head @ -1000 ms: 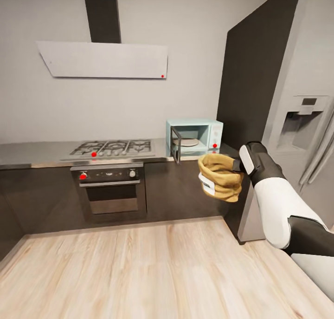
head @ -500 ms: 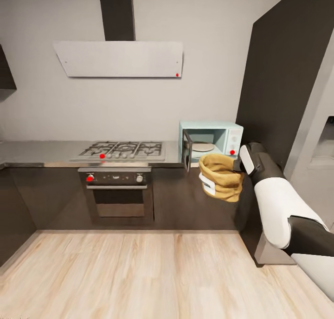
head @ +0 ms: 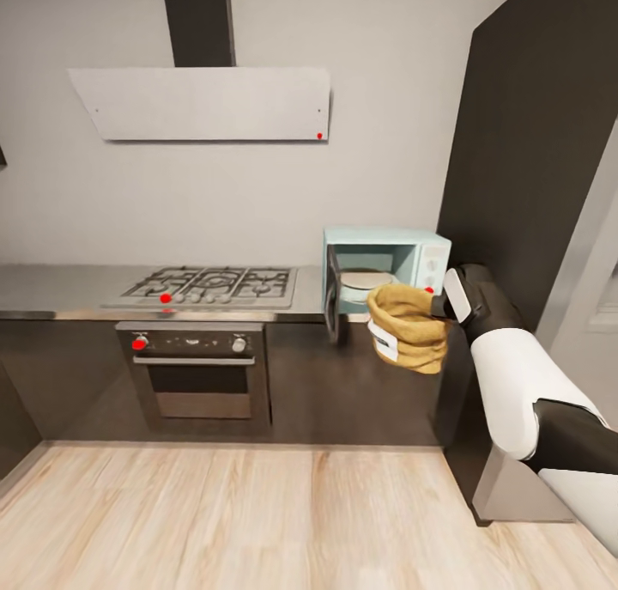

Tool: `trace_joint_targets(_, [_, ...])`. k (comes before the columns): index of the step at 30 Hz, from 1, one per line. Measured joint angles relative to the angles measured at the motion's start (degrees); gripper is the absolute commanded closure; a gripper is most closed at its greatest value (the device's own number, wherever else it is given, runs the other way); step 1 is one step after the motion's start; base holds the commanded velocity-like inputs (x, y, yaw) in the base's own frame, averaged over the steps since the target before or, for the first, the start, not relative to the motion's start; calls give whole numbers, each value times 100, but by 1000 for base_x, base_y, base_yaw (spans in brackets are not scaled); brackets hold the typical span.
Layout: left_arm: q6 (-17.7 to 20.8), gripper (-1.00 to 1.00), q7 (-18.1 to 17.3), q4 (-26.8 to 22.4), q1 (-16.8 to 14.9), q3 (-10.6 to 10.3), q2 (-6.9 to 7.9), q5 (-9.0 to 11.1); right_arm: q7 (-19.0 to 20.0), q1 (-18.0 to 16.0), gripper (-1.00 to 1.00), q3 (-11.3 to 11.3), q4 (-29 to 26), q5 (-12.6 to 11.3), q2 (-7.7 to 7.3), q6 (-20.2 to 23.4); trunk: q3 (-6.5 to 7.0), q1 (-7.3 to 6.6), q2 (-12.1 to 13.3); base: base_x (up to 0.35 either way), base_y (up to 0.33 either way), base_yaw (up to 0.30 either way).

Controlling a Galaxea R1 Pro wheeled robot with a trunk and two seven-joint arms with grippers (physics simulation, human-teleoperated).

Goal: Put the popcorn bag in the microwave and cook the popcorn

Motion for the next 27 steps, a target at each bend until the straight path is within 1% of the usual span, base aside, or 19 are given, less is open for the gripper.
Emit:
trace_joint_targets(3, [-5, -100, 5, 0, 0, 0, 4, 0, 1, 0, 100, -13, -8, -7, 15, -1, 0, 0, 0, 296, -200, 0])
trace_joint_targets(6, [-3, -100, 8, 0, 0, 0, 7, 7, -3, 0, 100, -15, -69, -3, 76, -1, 0, 0, 0, 311, -92, 0])
trace_joint_targets(17, [2, -100, 9, -1, 0, 0, 8, 9, -1, 1, 100, -15, -73, -11, 106, 0, 0, 0, 0, 324, -4, 0])
trace_joint_targets(21, [2, -100, 9, 0, 0, -1, 8, 6, 3, 1, 100, -15, -79, -13, 233, -2, 0, 0, 0, 325, 0, 0])
trace_joint_targets(27, [-5, -100, 8, -1, 0, 0, 8, 3, 2, 1, 100, -19, -88, 1, 248, 0, 0, 0, 0, 325, 0, 0])
